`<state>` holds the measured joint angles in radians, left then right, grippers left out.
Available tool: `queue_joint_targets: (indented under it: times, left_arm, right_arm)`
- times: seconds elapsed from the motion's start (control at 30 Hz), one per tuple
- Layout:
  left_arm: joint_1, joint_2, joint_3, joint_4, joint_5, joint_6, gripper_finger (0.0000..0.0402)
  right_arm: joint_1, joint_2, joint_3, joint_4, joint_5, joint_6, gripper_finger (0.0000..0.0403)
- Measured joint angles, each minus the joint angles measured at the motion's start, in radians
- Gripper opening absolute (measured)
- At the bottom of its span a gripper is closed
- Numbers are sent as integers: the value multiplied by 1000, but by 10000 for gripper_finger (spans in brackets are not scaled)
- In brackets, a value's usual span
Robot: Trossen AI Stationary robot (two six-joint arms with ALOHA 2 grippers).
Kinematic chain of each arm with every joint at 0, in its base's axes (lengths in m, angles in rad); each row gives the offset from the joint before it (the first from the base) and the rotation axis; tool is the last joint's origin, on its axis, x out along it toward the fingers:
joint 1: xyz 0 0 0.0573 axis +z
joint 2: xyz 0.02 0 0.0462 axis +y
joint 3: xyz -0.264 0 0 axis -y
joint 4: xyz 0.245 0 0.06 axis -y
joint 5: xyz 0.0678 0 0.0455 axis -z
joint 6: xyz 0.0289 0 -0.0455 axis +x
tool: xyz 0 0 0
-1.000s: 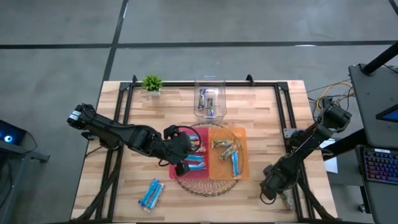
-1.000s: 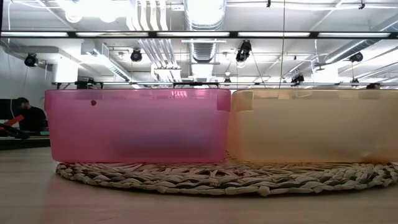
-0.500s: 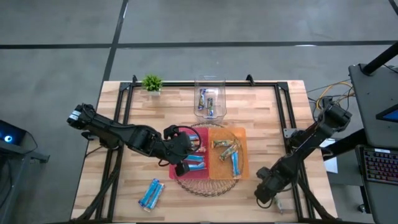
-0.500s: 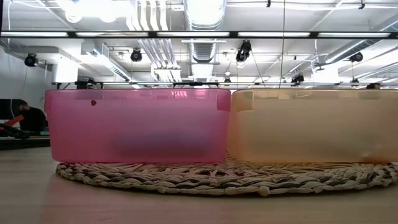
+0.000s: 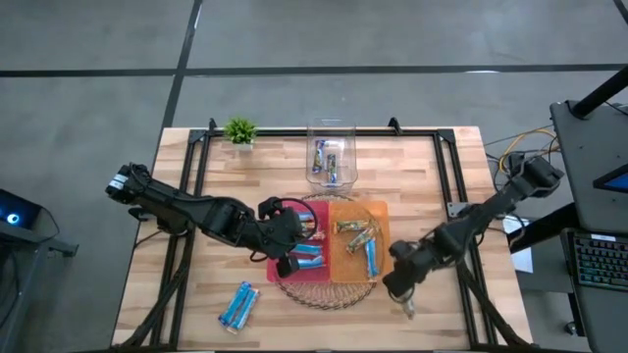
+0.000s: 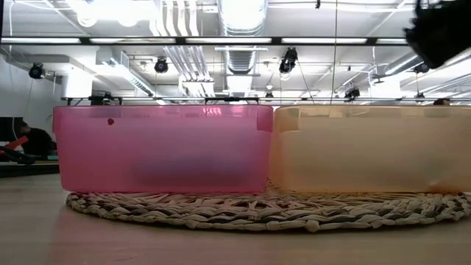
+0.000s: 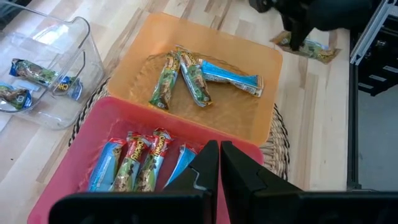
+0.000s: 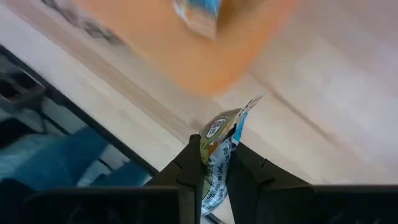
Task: Pick and place Granola Bars by type
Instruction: Put the yellow granola bar into the orange bin
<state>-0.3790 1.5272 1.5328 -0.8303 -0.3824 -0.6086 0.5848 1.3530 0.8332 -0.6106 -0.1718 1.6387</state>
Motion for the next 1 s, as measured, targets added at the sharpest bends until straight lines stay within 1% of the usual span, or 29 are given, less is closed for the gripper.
queue_joint_targets:
  times: [0.07,0.33,0.5,0.67,0.8,0.9,1.0]
  left_arm:
    - [1,0,0,0,0,0,0]
    - [4,0,0,1,0,2,0]
    - [6,0,0,4,0,2,0]
    - [6,0,0,7,0,-17,0]
    - [6,0,0,8,0,-21,0]
    - [6,0,0,8,0,-23,0]
    - [6,0,0,8,-1,-23,0]
  right_arm:
    - [-35,-28,10,-11,7,-32,43]
    - [-183,-130,63,-48,89,-185,43]
    - [-311,-123,98,-50,92,-318,43]
    - [-411,-99,124,-49,90,-426,43]
    - [-451,-86,124,-45,84,-446,43]
    - [-459,-80,122,-37,56,-453,43]
    - [-459,-79,122,-36,55,-447,43]
